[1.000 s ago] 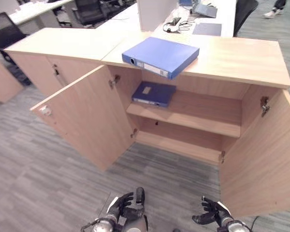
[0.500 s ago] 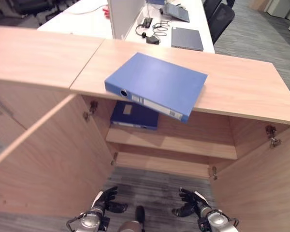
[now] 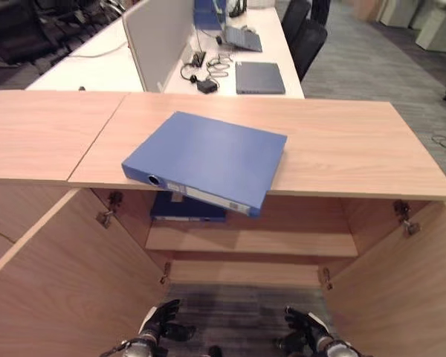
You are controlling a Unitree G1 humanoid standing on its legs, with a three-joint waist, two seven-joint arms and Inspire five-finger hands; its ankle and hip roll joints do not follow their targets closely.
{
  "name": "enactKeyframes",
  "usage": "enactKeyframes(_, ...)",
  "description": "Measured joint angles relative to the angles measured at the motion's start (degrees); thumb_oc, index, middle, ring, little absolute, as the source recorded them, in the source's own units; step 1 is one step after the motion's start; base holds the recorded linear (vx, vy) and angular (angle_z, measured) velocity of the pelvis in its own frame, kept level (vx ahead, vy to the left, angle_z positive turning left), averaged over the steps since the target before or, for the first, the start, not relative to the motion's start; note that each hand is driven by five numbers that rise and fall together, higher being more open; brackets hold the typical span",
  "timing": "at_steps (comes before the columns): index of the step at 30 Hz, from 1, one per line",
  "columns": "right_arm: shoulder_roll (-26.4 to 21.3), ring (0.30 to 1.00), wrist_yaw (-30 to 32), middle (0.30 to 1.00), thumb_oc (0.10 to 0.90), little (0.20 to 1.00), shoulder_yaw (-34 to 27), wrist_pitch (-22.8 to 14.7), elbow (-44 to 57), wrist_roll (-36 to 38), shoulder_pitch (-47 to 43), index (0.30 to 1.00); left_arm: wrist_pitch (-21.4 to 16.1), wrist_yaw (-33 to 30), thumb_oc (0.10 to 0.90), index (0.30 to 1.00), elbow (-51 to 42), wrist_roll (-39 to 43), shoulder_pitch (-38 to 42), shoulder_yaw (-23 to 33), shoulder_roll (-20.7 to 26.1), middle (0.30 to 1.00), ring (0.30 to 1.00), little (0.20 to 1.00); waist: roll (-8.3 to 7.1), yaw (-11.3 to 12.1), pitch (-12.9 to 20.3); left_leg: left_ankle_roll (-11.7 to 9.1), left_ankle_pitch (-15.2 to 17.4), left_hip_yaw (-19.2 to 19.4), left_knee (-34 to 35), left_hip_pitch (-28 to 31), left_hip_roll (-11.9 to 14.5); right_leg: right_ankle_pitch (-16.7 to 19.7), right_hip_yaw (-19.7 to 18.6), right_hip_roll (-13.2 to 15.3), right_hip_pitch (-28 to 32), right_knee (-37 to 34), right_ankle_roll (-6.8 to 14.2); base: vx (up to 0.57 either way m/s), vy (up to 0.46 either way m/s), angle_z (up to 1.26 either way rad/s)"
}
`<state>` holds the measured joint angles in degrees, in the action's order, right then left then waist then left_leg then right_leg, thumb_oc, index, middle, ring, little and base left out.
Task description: Put the empty folder in the office cabinet
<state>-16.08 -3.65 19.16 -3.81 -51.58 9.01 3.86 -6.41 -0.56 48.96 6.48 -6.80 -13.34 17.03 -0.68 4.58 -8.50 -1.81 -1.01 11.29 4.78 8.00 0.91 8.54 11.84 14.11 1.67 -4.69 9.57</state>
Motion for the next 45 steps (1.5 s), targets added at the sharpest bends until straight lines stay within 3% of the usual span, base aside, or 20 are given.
enactKeyframes(1, -1.11, 0.9, -0.01, 0.9, 0.8, 0.9, -0.13, 0.05, 0.08, -0.01, -0.14, 0.9, 0.07, -0.01, 0.8, 0.9, -0.18, -0.02, -0.24, -0.07, -1.07, 0.9, 0.9, 0.9, 1.28, -0.17, 0.17, -0.79, -0.02, -0.15, -0.02, -0.03, 1.32, -0.03, 0.26, -1.31, 0.17, -0.66, -0.48, 0.11, -0.141, -0.04)
enactKeyframes(4, -3.66, 0.9, -0.01, 0.9, 0.8, 0.9, -0.28, 0.21, 0.18, -0.01, 0.19, 0.9, 0.06, 0.11, 0.8, 0.9, -0.55, -0.06, -0.28, -0.18, -2.84, 0.9, 0.9, 0.9, 2.9, -1.41, 0.44, -2.28, -0.46, -1.05, -0.17, 0.14, 3.87, -0.75, 1.56, -3.81, 1.19, -0.78, -2.08, 0.06, -0.09, 0.11)
enactKeyframes(8, -5.3, 0.9, 0.17, 0.9, 0.8, 0.9, -0.88, 0.21, 0.44, 0.0, 0.32, 0.9, 0.08, 0.09, 0.8, 0.9, -4.31, -0.06, -0.25, -0.44, -2.81, 0.9, 0.9, 0.9, 3.31, -1.39, 0.58, -3.17, -0.94, -2.06, -0.18, 0.19, 5.73, -1.26, 2.7, -5.49, 1.89, -0.8, -3.0, 0.06, -0.106, 0.09)
enactKeyframes(15, -5.0, 0.9, -0.18, 0.9, 0.8, 0.9, -0.71, 0.22, 1.83, -0.01, 0.87, 0.9, 0.09, 0.0, 0.8, 0.9, -5.42, -0.06, -0.74, -0.46, -2.73, 0.9, 0.9, 0.9, 4.49, -1.3, 1.02, -3.05, -0.92, -2.97, 0.03, 0.43, 6.25, -1.16, 3.33, -5.98, 2.66, -0.8, -3.59, 0.01, -0.072, 0.06)
enactKeyframes(19, -4.9, 0.9, -0.07, 0.9, 0.8, 0.9, -0.71, 0.22, 1.86, -0.01, 1.26, 0.9, 0.12, -0.19, 0.8, 0.9, -8.34, 0.01, -2.1, -0.35, -2.67, 0.9, 0.9, 0.9, 4.29, -0.78, 1.02, -3.04, -1.36, -4.56, 0.03, 0.21, 6.53, -1.27, 4.68, -6.2, 3.38, -0.79, -3.75, -0.01, -0.12, 0.21)
enactKeyframes(23, -3.38, 0.9, 1.4, 0.9, 0.8, 0.9, -0.73, 0.2, 1.83, -0.01, 3.0, 0.9, 0.07, -6.39, 0.8, 0.9, -14.22, 3.84, -4.65, 5.47, -6.81, 0.9, 0.9, 0.9, 2.96, 1.59, 1.1, -3.46, -1.65, -6.83, 0.03, 0.21, 7.45, -1.94, 6.74, -7.13, 4.67, -0.79, -4.5, -0.01, -0.077, 0.25)
enactKeyframes(28, -2.55, 0.9, 3.55, 0.9, 0.8, 0.9, -0.76, -0.12, 2.46, -0.03, 2.68, 0.9, 0.16, -13.21, 0.8, 0.9, -20.99, 6.09, -5.71, 6.7, -6.67, 0.9, 0.9, 0.9, 1.77, 2.53, 1.22, -3.98, -2.15, -8.54, 0.03, -0.11, 8.11, -2.3, 8.48, -7.73, 5.39, -0.78, -4.94, -0.01, -0.052, 0.15)
enactKeyframes(34, -2.55, 0.9, 4.53, 0.9, 0.8, 0.9, 0.62, -0.02, 2.71, -2.21, 2.31, 0.9, 2.22, -18.91, 0.8, 0.9, -29.69, -2.67, -5.96, 9.08, -5.65, 0.9, 0.9, 0.9, 0.87, 4.27, 1.25, -4.1, -2.21, -9.16, 0.05, -0.14, 8.25, -2.35, 9.13, -7.83, 5.82, -0.78, -4.97, 0.0, -0.038, 0.07)
enactKeyframes(39, -2.39, 0.9, 5.04, 0.9, 0.8, 0.9, 1.06, -0.08, 3.06, -2.33, 2.31, 0.9, 3.15, -24.03, 0.8, 0.9, -38.24, -12.48, -5.74, 11.17, -0.12, 0.9, 0.9, 0.9, -0.01, 5.08, 1.31, -4.06, -2.5, -10.05, 0.05, -0.83, 8.32, -2.38, 9.82, -7.94, 5.68, -0.78, -4.95, 0.0, -0.029, 0.08)
enactKeyframes(45, -2.19, 0.9, 5.7, 0.9, 0.8, 0.9, 1.76, -1.59, 3.08, -4.93, 2.35, 0.9, 3.56, -30.38, 0.8, 0.9, -43.06, -31.09, -5.69, 15.42, 5.87, 0.9, 0.9, 0.9, -0.08, 5.29, 1.25, -4.15, -2.53, -10.31, 0.05, -0.96, 8.37, -2.48, 10.12, -7.98, 5.73, -0.78, -4.86, 0.0, -0.012, 0.01)
